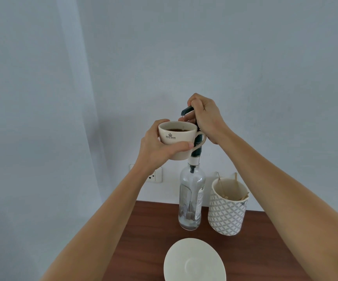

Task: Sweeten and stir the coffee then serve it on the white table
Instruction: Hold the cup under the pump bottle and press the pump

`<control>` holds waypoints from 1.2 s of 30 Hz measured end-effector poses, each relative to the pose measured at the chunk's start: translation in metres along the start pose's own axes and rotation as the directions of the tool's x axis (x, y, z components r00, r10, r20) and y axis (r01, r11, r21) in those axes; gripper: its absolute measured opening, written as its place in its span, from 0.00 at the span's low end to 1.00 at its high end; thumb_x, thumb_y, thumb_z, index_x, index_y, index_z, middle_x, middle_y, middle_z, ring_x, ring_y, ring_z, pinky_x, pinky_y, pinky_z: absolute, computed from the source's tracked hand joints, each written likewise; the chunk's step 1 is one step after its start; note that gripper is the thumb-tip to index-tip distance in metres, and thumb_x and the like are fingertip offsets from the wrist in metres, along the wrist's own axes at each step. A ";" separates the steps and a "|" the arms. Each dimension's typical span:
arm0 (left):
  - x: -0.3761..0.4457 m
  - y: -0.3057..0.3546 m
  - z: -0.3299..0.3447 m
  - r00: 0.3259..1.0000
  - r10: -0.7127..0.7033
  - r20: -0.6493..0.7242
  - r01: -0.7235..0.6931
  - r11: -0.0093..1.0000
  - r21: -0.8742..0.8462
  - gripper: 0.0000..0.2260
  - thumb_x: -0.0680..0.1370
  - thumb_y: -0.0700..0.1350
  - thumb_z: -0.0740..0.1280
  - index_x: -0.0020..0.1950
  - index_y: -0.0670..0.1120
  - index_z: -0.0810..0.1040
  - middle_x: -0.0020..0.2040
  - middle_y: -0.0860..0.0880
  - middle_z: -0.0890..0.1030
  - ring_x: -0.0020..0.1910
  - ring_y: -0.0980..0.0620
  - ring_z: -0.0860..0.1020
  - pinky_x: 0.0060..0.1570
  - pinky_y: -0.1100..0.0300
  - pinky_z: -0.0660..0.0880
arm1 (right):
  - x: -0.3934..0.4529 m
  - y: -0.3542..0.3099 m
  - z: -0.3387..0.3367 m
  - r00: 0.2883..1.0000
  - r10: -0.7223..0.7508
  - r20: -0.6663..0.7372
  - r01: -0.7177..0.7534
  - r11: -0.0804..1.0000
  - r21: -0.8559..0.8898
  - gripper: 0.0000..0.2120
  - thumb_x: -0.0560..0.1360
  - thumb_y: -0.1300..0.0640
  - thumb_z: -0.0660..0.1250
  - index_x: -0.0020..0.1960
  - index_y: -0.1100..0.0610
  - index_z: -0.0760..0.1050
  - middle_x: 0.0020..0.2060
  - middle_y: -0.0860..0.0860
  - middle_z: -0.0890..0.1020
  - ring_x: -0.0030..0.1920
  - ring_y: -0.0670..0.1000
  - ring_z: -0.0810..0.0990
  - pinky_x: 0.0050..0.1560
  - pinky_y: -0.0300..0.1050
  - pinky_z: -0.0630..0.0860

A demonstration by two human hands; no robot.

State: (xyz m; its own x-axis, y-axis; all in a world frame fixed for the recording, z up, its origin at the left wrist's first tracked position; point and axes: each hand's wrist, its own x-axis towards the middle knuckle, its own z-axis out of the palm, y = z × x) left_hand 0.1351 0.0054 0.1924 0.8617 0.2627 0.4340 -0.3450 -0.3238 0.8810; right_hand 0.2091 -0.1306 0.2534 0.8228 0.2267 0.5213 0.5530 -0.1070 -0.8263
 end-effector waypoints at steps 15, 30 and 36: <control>0.004 0.009 -0.002 1.000 0.005 0.008 -0.004 1.000 -0.015 0.33 0.59 0.52 0.84 0.62 0.54 0.77 0.53 0.58 0.83 0.51 0.59 0.81 0.44 0.62 0.77 | 0.002 -0.010 -0.004 1.000 0.012 0.026 -0.013 0.999 0.033 0.09 0.78 0.58 0.53 0.43 0.57 0.71 0.38 0.51 0.83 0.36 0.54 0.86 0.34 0.45 0.75; 0.004 0.008 0.001 1.000 0.014 0.005 -0.014 1.000 -0.009 0.36 0.57 0.54 0.82 0.63 0.54 0.76 0.53 0.58 0.82 0.52 0.60 0.81 0.46 0.59 0.79 | 0.004 -0.010 -0.004 0.999 0.006 0.037 -0.005 0.999 -0.034 0.09 0.78 0.59 0.52 0.43 0.57 0.70 0.35 0.47 0.84 0.36 0.56 0.86 0.36 0.48 0.75; 0.002 0.010 0.001 1.000 0.012 0.001 -0.012 1.000 -0.002 0.36 0.57 0.54 0.82 0.63 0.54 0.77 0.53 0.58 0.83 0.52 0.59 0.81 0.46 0.60 0.79 | 0.003 -0.008 -0.003 1.000 0.005 0.031 -0.004 0.999 -0.039 0.10 0.77 0.58 0.52 0.42 0.56 0.70 0.36 0.50 0.85 0.36 0.56 0.86 0.37 0.48 0.75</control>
State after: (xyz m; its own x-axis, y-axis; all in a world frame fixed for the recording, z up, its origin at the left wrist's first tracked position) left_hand 0.1339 0.0014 0.2013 0.8582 0.2577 0.4440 -0.3556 -0.3252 0.8762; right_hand 0.2081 -0.1323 0.2624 0.8210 0.2559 0.5103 0.5546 -0.1459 -0.8192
